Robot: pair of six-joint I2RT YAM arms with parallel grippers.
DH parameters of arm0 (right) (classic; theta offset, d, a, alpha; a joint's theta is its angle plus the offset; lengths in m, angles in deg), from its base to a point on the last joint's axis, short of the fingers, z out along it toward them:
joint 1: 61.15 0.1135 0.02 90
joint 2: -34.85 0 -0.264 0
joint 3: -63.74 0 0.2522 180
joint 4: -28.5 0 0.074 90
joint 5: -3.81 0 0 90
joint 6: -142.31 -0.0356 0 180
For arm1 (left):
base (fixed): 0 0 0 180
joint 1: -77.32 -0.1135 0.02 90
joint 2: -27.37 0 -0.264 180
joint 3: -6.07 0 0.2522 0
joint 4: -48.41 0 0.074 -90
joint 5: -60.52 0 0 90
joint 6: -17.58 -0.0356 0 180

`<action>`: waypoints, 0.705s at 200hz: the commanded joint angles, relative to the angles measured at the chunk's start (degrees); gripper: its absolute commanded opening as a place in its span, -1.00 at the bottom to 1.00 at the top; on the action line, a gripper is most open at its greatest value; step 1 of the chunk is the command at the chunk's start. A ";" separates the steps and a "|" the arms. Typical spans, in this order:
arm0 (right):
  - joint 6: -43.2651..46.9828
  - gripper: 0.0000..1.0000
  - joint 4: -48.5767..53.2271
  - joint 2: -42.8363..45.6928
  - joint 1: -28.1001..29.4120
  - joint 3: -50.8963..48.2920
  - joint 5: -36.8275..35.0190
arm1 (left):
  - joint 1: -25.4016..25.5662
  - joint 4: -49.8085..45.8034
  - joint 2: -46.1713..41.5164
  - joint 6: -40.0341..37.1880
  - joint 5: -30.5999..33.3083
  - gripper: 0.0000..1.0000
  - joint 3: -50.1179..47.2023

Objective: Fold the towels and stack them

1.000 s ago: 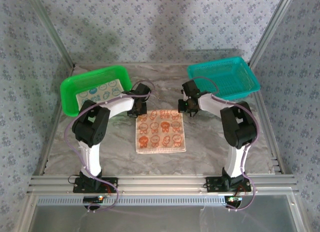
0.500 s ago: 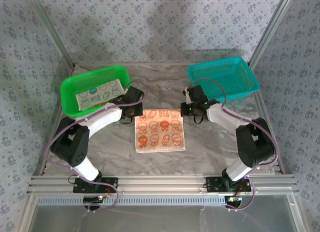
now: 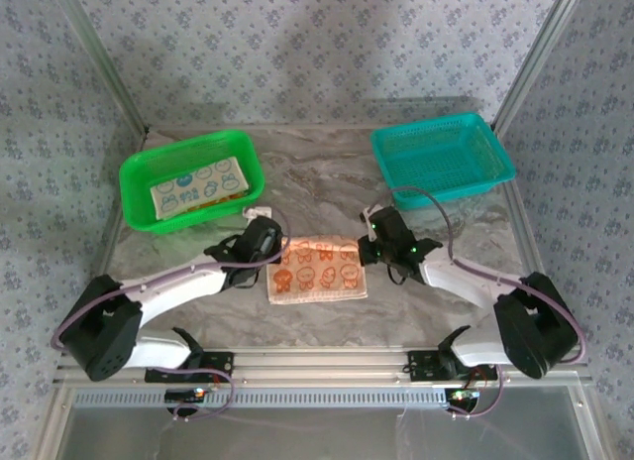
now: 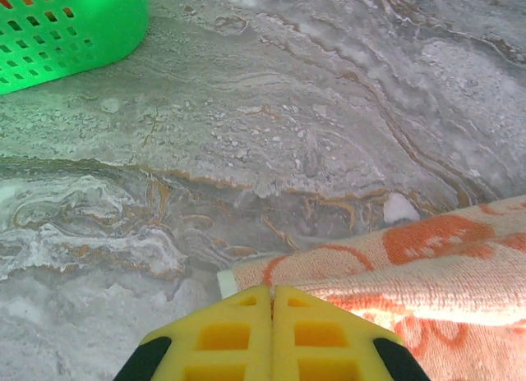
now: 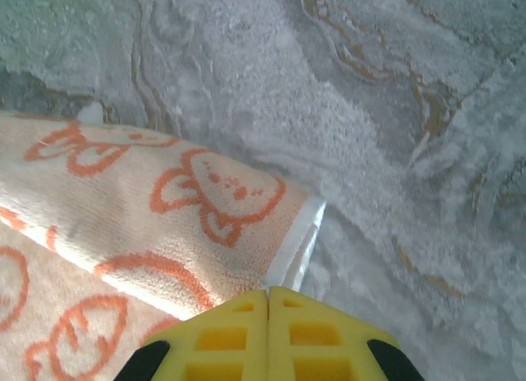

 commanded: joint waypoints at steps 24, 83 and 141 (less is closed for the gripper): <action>-3.95 -1.00 -1.98 8.77 4.60 -7.28 -7.18 | 8.07 2.17 -6.40 3.52 9.86 -1.00 -6.09; -9.00 0.13 -0.93 15.92 7.97 -13.02 -7.97 | 17.31 -5.36 -12.16 9.47 12.68 0.53 -7.90; -19.71 0.02 15.78 11.70 5.66 -2.53 -1.64 | 16.89 -26.68 -20.09 24.31 6.02 0.36 0.26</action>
